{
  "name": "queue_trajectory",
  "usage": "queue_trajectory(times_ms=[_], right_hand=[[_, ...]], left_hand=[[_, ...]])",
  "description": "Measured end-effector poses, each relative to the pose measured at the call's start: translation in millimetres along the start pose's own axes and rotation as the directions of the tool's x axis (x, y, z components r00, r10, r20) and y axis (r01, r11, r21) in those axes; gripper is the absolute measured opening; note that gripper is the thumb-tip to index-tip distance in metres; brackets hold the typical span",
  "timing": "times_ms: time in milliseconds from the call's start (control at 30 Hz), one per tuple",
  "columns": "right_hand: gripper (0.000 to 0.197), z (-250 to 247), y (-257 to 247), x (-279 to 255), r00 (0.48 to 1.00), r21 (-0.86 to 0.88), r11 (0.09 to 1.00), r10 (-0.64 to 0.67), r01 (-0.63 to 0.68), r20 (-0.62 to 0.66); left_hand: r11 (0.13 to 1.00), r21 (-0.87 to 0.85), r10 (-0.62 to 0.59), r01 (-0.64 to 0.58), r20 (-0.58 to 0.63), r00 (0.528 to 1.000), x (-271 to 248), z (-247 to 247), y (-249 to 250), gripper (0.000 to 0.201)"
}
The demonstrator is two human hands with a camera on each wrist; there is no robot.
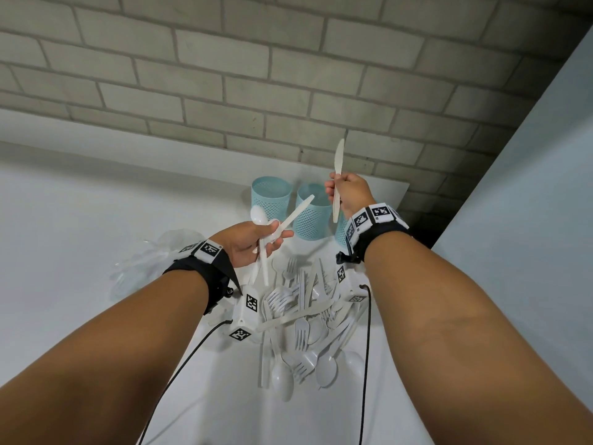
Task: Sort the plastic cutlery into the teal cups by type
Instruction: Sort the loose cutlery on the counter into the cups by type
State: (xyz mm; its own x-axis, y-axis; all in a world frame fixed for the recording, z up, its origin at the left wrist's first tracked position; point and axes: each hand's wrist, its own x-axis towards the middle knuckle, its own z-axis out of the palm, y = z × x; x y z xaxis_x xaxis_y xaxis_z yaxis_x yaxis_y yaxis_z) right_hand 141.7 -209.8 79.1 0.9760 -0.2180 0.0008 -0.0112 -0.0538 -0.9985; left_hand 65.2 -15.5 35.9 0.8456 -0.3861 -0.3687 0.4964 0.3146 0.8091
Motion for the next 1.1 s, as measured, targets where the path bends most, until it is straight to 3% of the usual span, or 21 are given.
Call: queue_trajectory(times_ms=[233,467,700,800,867,933,1000,1067,1100], right_hand=[[0.023,8,-3,15,0.999,0.116,0.992,-0.042,0.044,-0.017],[0.019,44,-6,33,0.999,0.228,0.972,-0.054,0.054,-0.005],[0.014,86,14,38,0.995,-0.028,0.999,-0.013,0.016,0.095],[0.016,92,19,42,0.997,-0.154,0.987,-0.029,0.04,0.075],[0.024,91,15,42,0.993,-0.195,0.974,-0.113,0.115,0.02],[0.027,88,2,34,0.95,-0.253,0.924,-0.308,0.285,-0.053],[0.024,87,-8,24,0.815,-0.368,0.761,-0.58,0.534,-0.018],[0.023,86,-14,14,0.652,-0.514,0.479,-0.722,0.711,0.23],[0.023,85,-13,12,0.603,-0.563,0.345,-0.706,0.751,0.372]], left_hand=[[0.996,0.001,0.094,-0.094,-0.109,0.99,7,1,6,0.022],[0.962,0.007,0.265,-0.272,-0.25,0.931,15,-9,23,0.027],[0.963,-0.085,0.227,-0.257,-0.265,0.937,17,-26,25,0.031],[0.962,-0.12,0.207,-0.244,-0.262,0.943,17,-34,24,0.032],[0.964,-0.124,0.199,-0.236,-0.257,0.946,17,-36,23,0.035],[0.966,-0.121,0.193,-0.229,-0.253,0.948,16,-37,24,0.037],[0.969,-0.106,0.191,-0.224,-0.254,0.948,16,-35,25,0.036],[0.971,-0.085,0.199,-0.225,-0.245,0.949,16,-31,26,0.036],[0.97,-0.077,0.205,-0.229,-0.237,0.949,15,-29,27,0.036]])
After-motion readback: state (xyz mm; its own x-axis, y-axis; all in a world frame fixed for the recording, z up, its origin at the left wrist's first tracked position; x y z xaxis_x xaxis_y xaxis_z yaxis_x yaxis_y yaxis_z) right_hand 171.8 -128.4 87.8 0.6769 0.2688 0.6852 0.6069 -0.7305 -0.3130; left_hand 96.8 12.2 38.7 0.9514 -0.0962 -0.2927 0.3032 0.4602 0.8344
